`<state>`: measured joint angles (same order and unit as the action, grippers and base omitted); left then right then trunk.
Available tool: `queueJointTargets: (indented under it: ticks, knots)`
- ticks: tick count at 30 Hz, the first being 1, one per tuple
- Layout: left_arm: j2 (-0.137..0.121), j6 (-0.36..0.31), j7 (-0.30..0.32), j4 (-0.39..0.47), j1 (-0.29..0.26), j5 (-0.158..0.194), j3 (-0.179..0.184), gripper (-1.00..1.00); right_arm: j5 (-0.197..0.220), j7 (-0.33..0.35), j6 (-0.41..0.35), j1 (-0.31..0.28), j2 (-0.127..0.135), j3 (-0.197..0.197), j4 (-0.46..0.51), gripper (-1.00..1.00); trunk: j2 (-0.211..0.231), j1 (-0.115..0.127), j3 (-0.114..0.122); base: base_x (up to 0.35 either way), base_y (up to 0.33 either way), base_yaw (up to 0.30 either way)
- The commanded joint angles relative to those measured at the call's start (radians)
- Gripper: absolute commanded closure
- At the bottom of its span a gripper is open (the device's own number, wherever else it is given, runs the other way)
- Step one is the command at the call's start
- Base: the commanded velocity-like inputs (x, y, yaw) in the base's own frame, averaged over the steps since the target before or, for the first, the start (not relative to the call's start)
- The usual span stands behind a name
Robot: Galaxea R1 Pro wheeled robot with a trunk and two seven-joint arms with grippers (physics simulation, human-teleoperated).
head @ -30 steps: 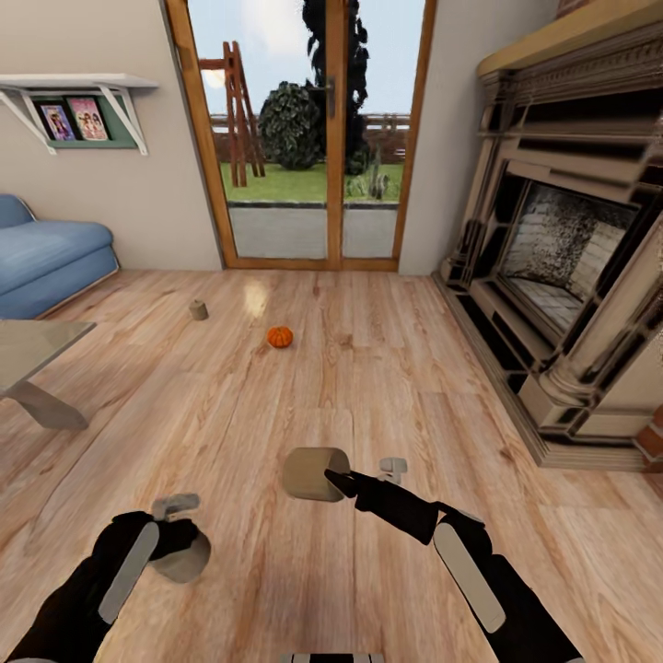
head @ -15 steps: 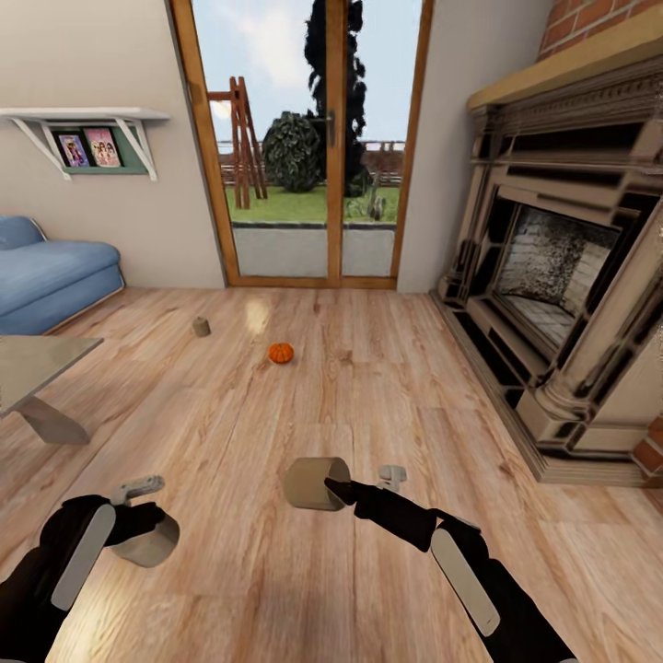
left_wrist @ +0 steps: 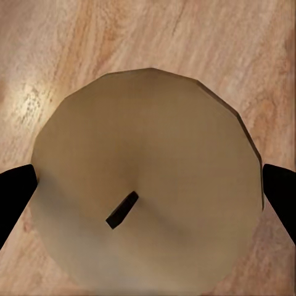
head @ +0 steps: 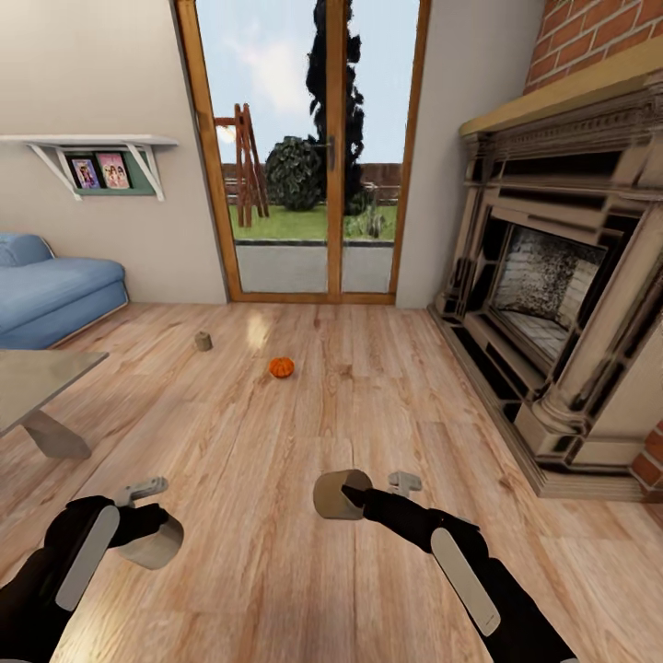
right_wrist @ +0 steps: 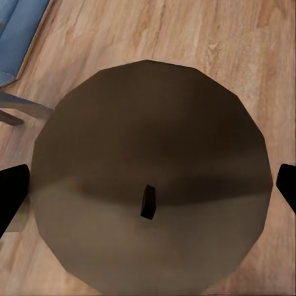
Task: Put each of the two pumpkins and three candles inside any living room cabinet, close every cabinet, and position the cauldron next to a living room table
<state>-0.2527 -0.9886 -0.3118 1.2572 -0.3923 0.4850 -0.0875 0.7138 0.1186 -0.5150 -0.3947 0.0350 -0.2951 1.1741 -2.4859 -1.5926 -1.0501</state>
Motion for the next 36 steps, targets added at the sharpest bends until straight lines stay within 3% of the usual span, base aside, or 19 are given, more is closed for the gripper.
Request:
queueJointTargets:
  ticks: [1, 16, 20, 26, 36]
  knots:
    - [0.000, -0.003, -0.009, 0.000, 0.000, 0.009, 0.001, 1.00, 0.003, -0.005, -0.004, 0.000, 0.001, -0.001, 0.000, 1.00, 0.007, 0.004, 0.002, 0.000, 0.000, 0.000]
    - [0.003, -0.002, -0.009, -0.001, 0.000, 0.007, 0.004, 1.00, 0.005, -0.072, -0.035, 0.000, 0.001, -0.007, -0.007, 1.00, 0.112, 0.062, 0.049, 0.000, 0.000, 0.000]
    - [0.015, -0.002, -0.010, -0.002, 0.000, 0.005, 0.008, 1.00, 0.009, -0.072, -0.037, -0.001, 0.002, -0.004, -0.005, 1.00, 0.140, 0.077, 0.062, 0.000, 0.000, 0.000]
    - [0.058, -0.001, -0.017, -0.002, 0.000, 0.000, 0.053, 1.00, 0.011, -0.072, -0.040, -0.001, 0.002, -0.001, 0.002, 1.00, 0.182, 0.100, 0.081, 0.000, 0.000, 0.000]
    - [0.064, -0.001, -0.018, -0.002, 0.000, -0.002, 0.058, 1.00, 0.011, -0.071, -0.051, 0.000, 0.002, -0.002, 0.005, 1.00, 0.252, 0.138, 0.112, 0.000, 0.000, 0.000]
